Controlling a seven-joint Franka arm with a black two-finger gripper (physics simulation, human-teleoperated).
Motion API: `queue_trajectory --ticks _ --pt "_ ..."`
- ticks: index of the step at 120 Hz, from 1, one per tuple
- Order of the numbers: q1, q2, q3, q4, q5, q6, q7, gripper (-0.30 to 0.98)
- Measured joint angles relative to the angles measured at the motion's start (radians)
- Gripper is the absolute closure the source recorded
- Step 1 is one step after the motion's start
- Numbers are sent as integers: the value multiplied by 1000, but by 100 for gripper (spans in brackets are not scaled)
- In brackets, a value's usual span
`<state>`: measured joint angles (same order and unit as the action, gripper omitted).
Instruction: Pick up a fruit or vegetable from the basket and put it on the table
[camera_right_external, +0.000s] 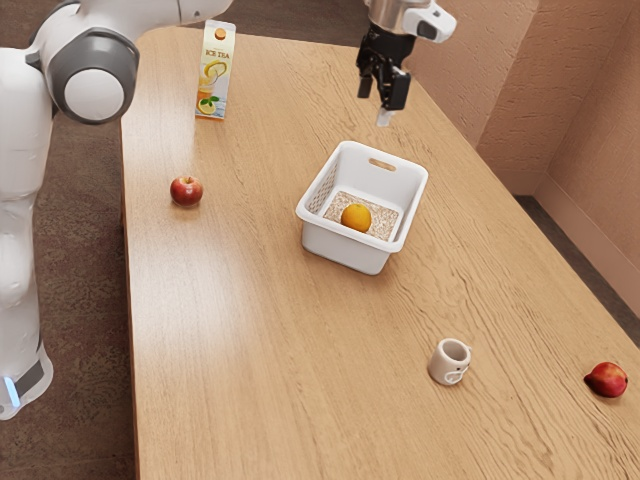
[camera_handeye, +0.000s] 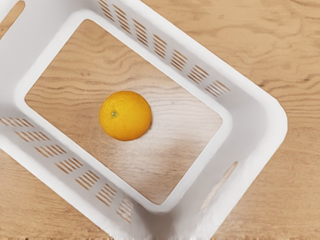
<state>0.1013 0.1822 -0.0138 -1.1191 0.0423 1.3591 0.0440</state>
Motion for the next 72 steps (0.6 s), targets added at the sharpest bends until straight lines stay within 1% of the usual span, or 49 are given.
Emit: queue_trajectory --ticks 27,39,53,63,72 --pt "3 -3 0 2 -2 -25 16 0" --pt "44 -80 1 53 -42 -32 23 0" --pt "84 -181 -28 98 -64 -56 31 0" --pt "103 -190 -50 96 -70 -73 52 0" --pt "98 -166 -53 90 -62 -85 72 0"
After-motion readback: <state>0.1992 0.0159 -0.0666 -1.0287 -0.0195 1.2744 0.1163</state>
